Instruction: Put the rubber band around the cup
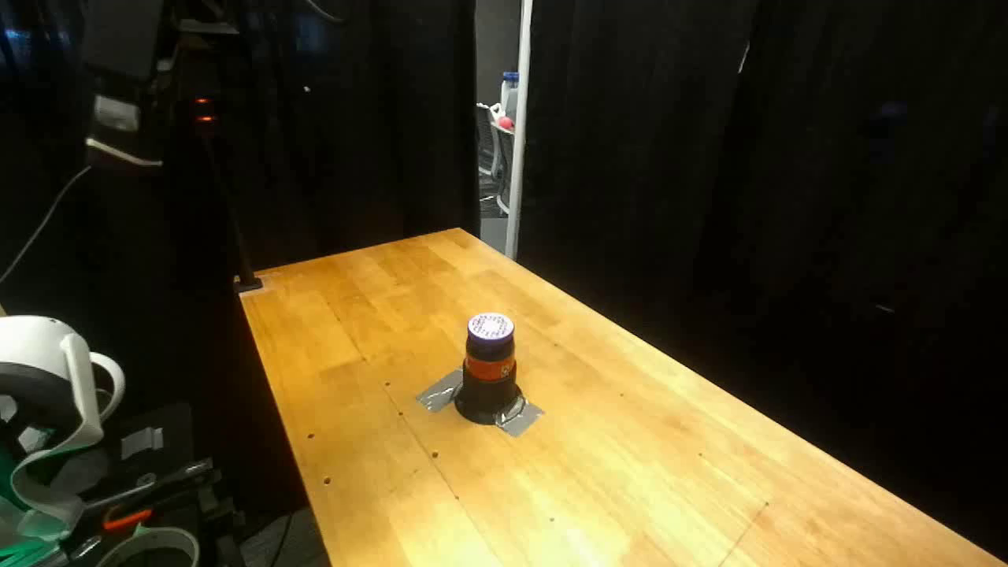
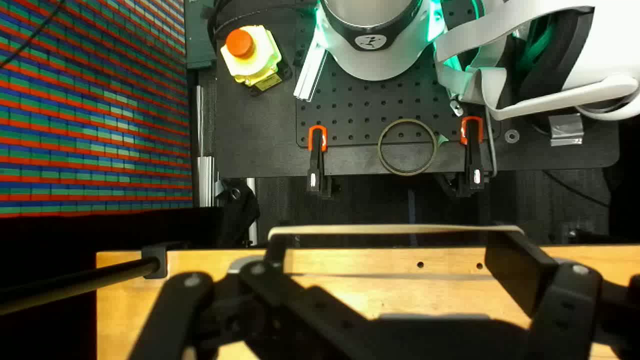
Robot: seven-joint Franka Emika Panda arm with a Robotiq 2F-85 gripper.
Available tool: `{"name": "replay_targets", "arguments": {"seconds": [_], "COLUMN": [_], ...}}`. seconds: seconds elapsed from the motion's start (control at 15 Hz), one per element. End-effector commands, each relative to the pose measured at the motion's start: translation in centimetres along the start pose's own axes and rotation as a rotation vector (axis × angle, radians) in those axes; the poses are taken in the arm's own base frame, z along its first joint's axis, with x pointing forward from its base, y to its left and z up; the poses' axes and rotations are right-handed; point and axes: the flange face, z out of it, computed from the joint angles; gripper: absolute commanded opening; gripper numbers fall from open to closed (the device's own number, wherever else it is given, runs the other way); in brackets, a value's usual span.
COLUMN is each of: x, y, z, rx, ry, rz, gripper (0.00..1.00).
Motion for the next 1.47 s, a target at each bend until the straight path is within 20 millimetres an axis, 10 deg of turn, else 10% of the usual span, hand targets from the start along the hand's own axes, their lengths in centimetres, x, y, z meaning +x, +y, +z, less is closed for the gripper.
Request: {"name": "replay_targets", "arguments": {"seconds": [0.0,0.53,0.87,1.4], "x": [0.0,-0.1,9.9,25.7], "y": [0.0,0.0,-4.9,-11.5], "z": [-0.2,-0.3,-2.3,0.4], "rx": [0.001,0.001,0.192,0.243], "ry": [0.003,0.008,0.177,0.22], "rz": [0.0,0.001,-0.019,0.01], "gripper": [1.0,1.0,1.0,1.0]}}
